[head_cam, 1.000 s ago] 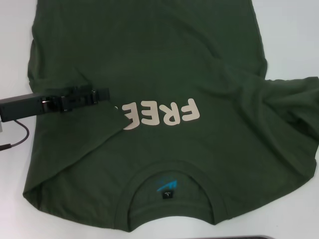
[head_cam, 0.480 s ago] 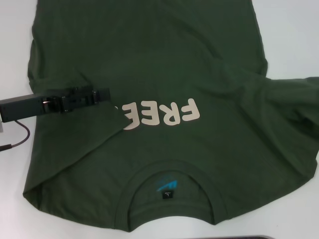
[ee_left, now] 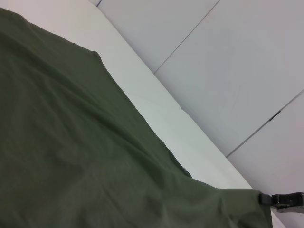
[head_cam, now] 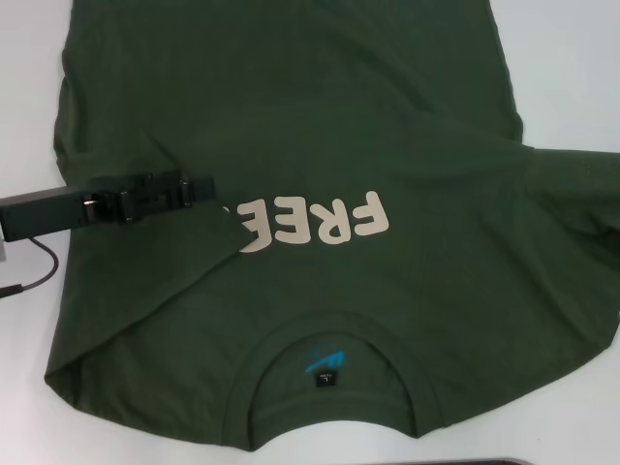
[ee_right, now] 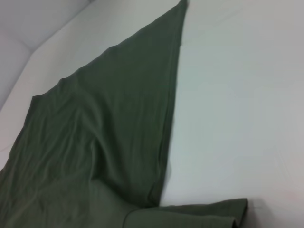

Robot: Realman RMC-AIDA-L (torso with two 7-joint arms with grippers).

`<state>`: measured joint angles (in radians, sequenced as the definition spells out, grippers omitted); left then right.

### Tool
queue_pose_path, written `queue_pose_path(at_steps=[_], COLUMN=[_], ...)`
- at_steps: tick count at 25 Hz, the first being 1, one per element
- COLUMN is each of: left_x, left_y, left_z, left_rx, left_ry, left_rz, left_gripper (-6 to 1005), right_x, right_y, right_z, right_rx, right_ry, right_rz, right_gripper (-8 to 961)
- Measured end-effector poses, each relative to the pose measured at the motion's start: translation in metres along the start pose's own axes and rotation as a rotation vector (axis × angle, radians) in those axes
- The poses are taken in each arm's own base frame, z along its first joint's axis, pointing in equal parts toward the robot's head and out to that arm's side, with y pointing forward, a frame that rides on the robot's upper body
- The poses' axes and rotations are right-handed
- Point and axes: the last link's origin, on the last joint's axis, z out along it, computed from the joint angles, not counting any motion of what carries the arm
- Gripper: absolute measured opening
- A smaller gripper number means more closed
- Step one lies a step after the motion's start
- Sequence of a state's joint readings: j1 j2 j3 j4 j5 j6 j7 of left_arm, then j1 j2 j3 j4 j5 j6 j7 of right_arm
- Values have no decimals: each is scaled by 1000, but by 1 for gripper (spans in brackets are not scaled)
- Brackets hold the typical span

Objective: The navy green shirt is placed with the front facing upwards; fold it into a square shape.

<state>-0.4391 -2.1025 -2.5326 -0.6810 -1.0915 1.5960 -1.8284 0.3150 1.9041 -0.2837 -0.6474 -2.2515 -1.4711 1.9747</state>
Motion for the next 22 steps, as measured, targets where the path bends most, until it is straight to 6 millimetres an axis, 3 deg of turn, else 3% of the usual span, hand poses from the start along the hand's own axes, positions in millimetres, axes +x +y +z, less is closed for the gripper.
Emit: queue_pose_path(at_steps=[22], left_x=[-1], left_y=[1], left_z=[2], left_rx=[-9], left_ry=[-8], left_rz=[-2], left_gripper=[878], right_x=[-14], right_y=[19], right_z=[-3], right_rx=[-101], right_ry=[-27], right_rz=[-34], right_gripper=[20])
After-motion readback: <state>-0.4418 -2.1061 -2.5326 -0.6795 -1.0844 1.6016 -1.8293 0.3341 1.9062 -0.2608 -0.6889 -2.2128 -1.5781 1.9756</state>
